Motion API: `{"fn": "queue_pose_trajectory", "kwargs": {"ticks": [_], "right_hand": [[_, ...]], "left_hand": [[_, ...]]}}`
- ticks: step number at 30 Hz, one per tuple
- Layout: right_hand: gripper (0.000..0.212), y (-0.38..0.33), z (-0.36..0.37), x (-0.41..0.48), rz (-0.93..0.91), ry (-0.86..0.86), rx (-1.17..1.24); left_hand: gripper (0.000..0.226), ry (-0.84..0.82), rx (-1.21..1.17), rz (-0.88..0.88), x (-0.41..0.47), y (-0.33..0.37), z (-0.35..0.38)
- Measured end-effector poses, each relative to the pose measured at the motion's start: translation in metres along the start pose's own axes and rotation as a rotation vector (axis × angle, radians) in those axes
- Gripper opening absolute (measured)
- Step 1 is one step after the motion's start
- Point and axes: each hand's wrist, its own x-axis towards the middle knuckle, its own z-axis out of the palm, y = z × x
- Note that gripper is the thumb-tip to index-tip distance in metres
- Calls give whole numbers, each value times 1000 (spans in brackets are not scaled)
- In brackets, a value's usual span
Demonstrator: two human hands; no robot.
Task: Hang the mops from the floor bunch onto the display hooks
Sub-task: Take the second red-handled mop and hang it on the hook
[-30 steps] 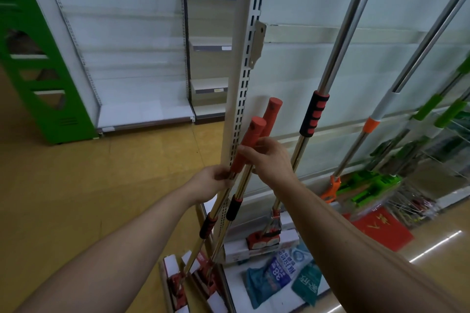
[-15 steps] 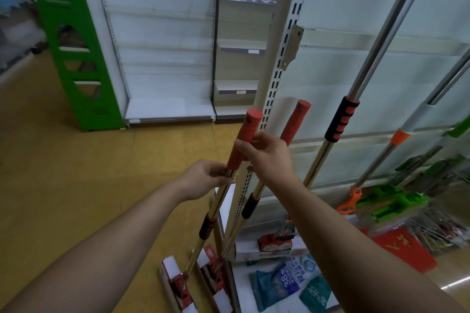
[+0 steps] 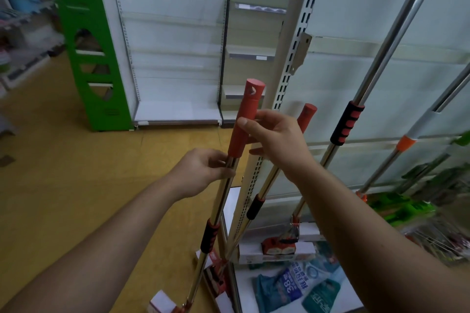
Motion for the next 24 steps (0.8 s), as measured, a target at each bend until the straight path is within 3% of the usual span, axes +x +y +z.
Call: {"fn": "queue_pose_trajectory", "kwargs": {"ticks": [24], "right_hand": [[27,-92,-92,-59,-228,-92,50]], "left_hand": [[14,165,-43,138,-65,134,25]]}}
